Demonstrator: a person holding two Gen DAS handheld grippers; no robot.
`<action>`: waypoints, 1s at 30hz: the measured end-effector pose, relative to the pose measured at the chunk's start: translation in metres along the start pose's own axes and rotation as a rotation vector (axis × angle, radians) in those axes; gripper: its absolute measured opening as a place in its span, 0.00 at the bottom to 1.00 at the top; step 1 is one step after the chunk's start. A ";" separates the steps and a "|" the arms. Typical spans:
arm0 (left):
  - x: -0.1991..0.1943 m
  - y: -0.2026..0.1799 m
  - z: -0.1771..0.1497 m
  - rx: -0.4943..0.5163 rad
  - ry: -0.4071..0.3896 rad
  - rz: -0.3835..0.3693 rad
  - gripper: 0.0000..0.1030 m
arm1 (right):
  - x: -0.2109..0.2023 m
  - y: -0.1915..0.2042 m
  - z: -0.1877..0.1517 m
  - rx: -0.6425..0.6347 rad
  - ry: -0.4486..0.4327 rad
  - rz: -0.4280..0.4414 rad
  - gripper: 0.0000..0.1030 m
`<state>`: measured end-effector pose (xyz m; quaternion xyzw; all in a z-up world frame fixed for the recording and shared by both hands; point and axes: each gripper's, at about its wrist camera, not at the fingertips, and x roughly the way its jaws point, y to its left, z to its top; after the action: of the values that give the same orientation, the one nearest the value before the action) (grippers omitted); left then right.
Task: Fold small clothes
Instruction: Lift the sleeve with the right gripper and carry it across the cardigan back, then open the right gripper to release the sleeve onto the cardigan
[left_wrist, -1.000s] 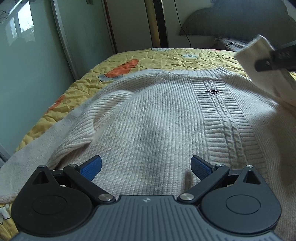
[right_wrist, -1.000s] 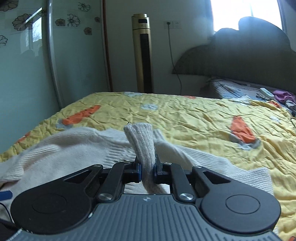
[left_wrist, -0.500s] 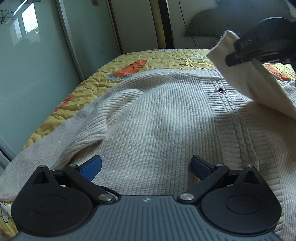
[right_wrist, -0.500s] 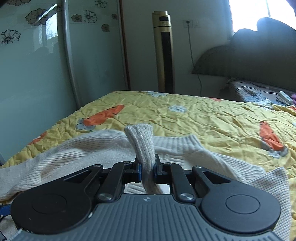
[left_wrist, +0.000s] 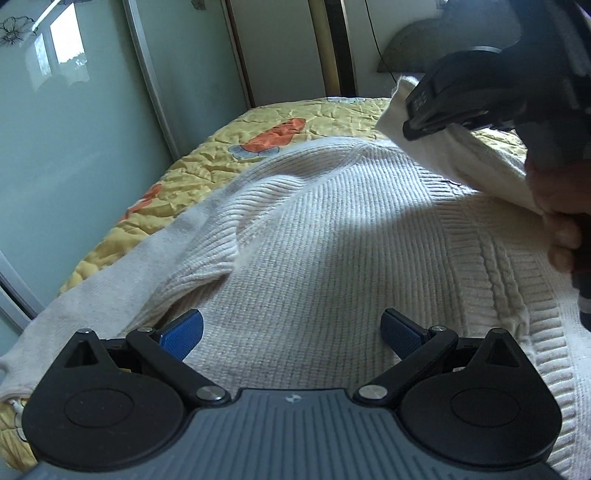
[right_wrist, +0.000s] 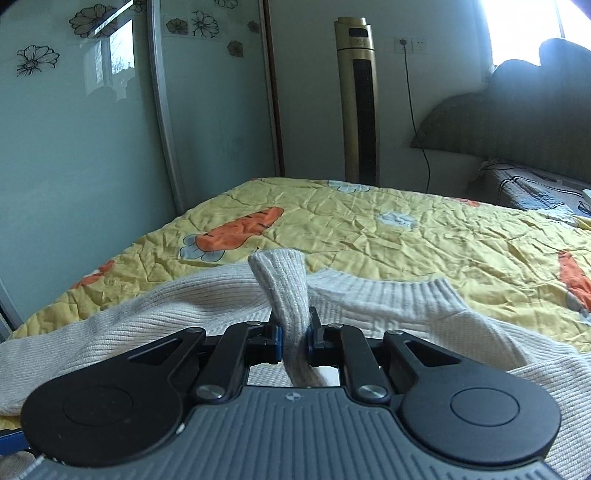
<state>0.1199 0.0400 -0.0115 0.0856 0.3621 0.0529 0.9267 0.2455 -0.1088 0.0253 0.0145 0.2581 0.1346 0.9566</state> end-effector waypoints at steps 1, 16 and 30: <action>0.000 0.000 0.000 0.003 0.000 0.010 1.00 | 0.003 0.001 -0.001 -0.001 0.005 0.002 0.16; 0.006 0.025 -0.007 -0.066 0.059 0.035 1.00 | 0.029 0.019 -0.012 0.006 0.036 0.033 0.16; 0.009 0.035 -0.008 -0.119 0.093 0.013 1.00 | 0.044 0.030 -0.020 -0.040 0.139 0.096 0.36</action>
<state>0.1194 0.0767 -0.0164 0.0302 0.4002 0.0844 0.9120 0.2647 -0.0695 -0.0109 -0.0016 0.3200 0.1859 0.9290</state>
